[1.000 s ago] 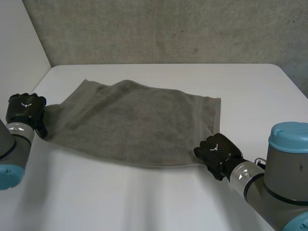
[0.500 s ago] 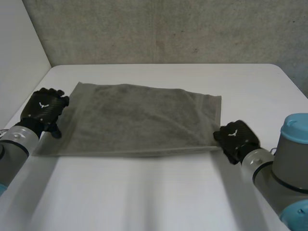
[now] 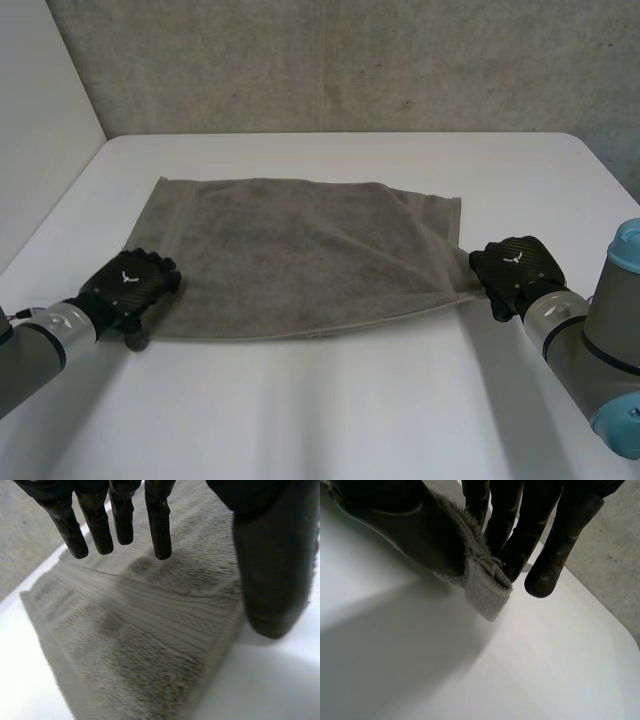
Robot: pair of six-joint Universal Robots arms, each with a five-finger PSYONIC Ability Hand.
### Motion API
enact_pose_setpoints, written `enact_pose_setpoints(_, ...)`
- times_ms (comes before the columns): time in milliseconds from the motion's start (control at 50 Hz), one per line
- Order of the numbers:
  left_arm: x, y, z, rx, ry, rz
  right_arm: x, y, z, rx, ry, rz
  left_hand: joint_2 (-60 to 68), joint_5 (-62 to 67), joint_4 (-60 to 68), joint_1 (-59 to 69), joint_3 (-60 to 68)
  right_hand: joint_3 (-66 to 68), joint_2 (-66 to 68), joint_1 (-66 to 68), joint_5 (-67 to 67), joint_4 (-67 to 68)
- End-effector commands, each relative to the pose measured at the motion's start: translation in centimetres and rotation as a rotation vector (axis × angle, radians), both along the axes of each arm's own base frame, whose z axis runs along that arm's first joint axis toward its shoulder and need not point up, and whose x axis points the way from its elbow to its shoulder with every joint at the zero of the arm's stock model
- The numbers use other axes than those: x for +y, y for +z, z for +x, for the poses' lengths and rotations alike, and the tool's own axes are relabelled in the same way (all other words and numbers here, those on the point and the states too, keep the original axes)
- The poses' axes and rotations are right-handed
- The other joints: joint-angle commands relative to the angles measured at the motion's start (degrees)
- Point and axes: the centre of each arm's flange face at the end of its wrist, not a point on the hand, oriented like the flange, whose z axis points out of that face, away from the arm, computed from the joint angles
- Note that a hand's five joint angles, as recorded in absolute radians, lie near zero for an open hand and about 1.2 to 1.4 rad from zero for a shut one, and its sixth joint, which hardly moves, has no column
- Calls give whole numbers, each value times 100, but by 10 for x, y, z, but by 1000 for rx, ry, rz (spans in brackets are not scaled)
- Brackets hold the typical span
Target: Fold the towel.
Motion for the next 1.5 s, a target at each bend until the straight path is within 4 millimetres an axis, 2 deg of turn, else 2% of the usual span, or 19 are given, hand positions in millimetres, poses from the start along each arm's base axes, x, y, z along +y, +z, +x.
enact_pose_setpoints(20, 0, -1, 0, 2, 0, 29, 1, -1, 1, 3, 4, 1, -264, -40, -308, -287, -322, 306, 402, 2280, 221, 281)
enact_pose_setpoints(420, -7, -7, 0, 15, 14, 22, 4, -2, 3, 9, 18, 7, -197, 27, -241, -220, -255, 306, 402, 2280, 221, 281)
enact_pose_setpoints(680, -17, -3, -1, 127, 70, 19, 5, -5, 3, 14, 21, 13, -62, 162, -106, -85, -120, 306, 402, 2280, 221, 281)
enact_pose_setpoints(1020, -18, -1, -4, 135, 68, 9, 6, -6, 3, 17, 18, 17, 291, 515, 247, 268, 233, 306, 402, 2280, 221, 281)
enact_pose_setpoints(1180, -22, 1, -2, 154, 86, -10, 6, -6, 3, 17, 19, 15, 1654, 1878, 1610, 1631, 1595, 306, 402, 2280, 221, 281)
enact_pose_setpoints(1220, -24, 3, -1, 175, 112, -4, 6, -6, 2, 18, 16, 17, 3144, 3368, 3100, 3121, 3086, 306, 402, 2280, 221, 281)
enact_pose_setpoints(1420, -24, 5, 0, 193, 128, 1, 5, -3, 2, 14, 13, 8, 4680, 4904, 4636, 4657, 4621, 306, 402, 2280, 221, 281)
enact_pose_setpoints(1440, -24, 6, 0, 193, 129, 4, 5, -2, 2, 13, 13, 7, 5214, 5438, 5170, 5191, 5156, 306, 402, 2280, 221, 281)
enact_pose_setpoints(1460, -24, 6, 0, 193, 129, 4, 5, -2, 2, 13, 13, 7, 5220, 5444, 5176, 5197, 5161, 306, 402, 2280, 221, 281)
enact_pose_setpoints(1480, -23, 6, 0, 193, 129, 4, 4, -1, 1, 11, 11, 5, 6086, 6310, 6042, 6063, 6027, 306, 402, 2280, 221, 281)
enact_pose_setpoints(1500, -23, 6, 0, 193, 129, 4, 4, -1, 1, 8, 9, 4, 6094, 6318, 6050, 6071, 6036, 306, 402, 2280, 221, 281)
